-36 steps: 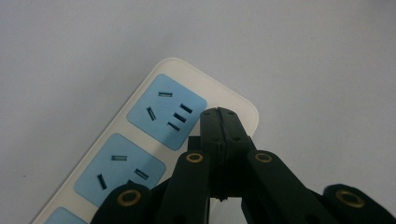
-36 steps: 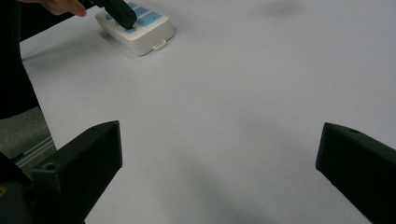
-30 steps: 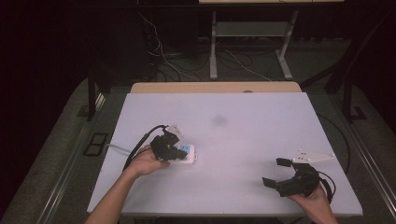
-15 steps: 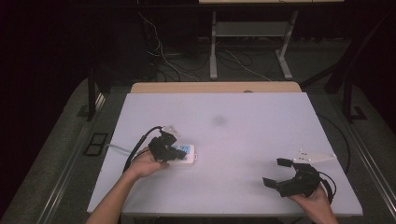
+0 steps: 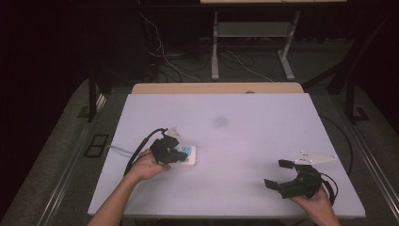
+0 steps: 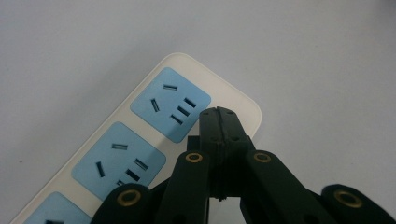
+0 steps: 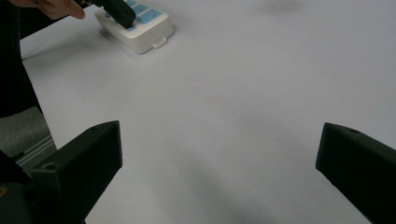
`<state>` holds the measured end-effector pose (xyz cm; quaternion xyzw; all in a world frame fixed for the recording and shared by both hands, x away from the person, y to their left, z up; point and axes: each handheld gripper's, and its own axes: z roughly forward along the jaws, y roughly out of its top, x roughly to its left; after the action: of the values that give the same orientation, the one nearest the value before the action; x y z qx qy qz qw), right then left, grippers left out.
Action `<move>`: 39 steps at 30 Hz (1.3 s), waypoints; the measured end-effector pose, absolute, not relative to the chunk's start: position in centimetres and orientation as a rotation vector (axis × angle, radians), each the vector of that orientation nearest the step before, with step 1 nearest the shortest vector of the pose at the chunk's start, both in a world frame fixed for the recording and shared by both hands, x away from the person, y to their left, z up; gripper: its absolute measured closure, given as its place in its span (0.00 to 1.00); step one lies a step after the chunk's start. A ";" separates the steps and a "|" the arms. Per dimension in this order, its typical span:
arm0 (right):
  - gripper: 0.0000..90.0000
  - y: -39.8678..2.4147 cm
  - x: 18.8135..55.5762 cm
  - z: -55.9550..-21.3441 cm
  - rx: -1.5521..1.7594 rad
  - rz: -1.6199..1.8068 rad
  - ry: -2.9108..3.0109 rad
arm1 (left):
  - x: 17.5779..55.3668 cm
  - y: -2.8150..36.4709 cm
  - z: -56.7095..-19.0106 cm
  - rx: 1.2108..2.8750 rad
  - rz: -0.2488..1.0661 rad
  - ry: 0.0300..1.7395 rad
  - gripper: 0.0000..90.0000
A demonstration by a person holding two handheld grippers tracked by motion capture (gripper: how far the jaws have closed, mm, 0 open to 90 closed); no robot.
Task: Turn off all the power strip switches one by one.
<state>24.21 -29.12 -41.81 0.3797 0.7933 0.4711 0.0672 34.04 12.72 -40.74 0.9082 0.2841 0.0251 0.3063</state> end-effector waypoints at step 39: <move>0.00 -29.1 24.1 -41.7 1.145 1.437 2.380 | 30.8 17.5 -36.9 2.130 0.201 0.830 0.69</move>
<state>24.13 -29.13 -41.66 0.3800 0.7896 0.4770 0.0674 30.85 17.47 -36.93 0.8462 0.3298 0.0800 0.4108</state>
